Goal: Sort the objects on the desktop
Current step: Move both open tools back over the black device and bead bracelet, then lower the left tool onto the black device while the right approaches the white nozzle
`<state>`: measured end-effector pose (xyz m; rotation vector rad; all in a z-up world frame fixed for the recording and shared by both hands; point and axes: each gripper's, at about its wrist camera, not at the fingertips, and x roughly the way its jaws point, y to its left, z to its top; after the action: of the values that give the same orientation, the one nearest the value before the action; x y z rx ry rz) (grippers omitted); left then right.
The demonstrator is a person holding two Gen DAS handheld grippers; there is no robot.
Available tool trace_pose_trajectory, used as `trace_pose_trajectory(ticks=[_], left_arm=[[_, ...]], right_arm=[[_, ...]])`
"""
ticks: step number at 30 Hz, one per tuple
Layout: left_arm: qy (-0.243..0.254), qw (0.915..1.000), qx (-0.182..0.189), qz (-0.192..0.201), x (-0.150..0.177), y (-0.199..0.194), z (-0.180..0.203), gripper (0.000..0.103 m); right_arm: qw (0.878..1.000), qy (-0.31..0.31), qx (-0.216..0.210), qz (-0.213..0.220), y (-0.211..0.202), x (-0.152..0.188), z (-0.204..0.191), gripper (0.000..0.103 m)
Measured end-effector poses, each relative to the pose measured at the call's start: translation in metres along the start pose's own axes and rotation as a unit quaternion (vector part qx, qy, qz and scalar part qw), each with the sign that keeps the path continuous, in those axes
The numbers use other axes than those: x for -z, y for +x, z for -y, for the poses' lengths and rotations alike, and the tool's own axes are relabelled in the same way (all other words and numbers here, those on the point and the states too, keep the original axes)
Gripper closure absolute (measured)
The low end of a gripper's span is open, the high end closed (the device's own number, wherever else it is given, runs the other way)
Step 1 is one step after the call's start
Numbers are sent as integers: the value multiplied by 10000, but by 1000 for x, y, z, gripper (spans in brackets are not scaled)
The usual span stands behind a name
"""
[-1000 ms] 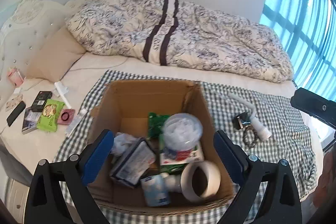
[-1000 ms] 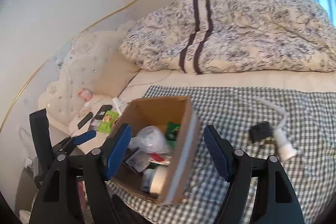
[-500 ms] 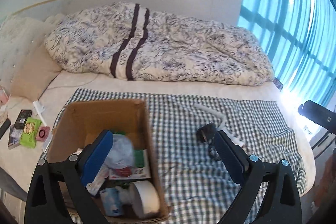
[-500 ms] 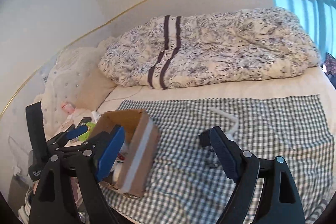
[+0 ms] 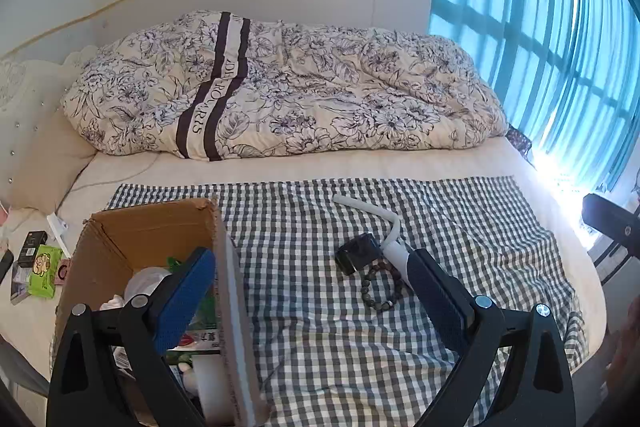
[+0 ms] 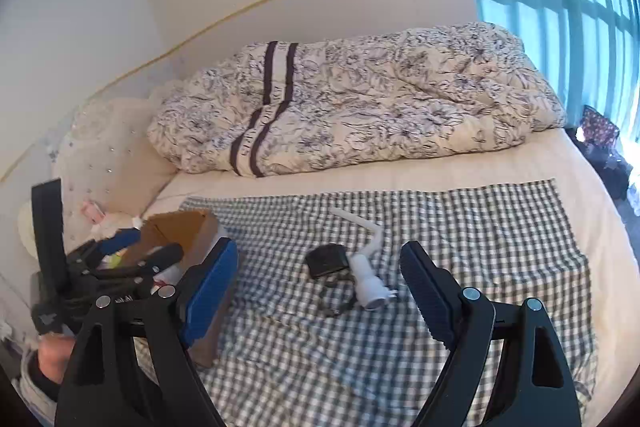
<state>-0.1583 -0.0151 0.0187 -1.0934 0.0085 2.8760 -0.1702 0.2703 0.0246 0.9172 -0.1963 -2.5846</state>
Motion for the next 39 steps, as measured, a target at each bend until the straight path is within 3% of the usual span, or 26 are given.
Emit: trace_pose_trajectory(ticks=[9,19,25,39], left_arm=[[72,9999,7,107,9,23,25,4],[-31,9999,59,-124,34,82,36,4],[117,9989,57,-446,47,124,43,4],[159,9923,93,-1223,61,215,39,4]], right_arm=[[9995,-116,296,-37,25,22,24,20],[9963,-546,658,-129,74,65,45,20],[9946,-770,616,-323,104,78,46,20],[9930,-527,554,-897,174,92,57,20]])
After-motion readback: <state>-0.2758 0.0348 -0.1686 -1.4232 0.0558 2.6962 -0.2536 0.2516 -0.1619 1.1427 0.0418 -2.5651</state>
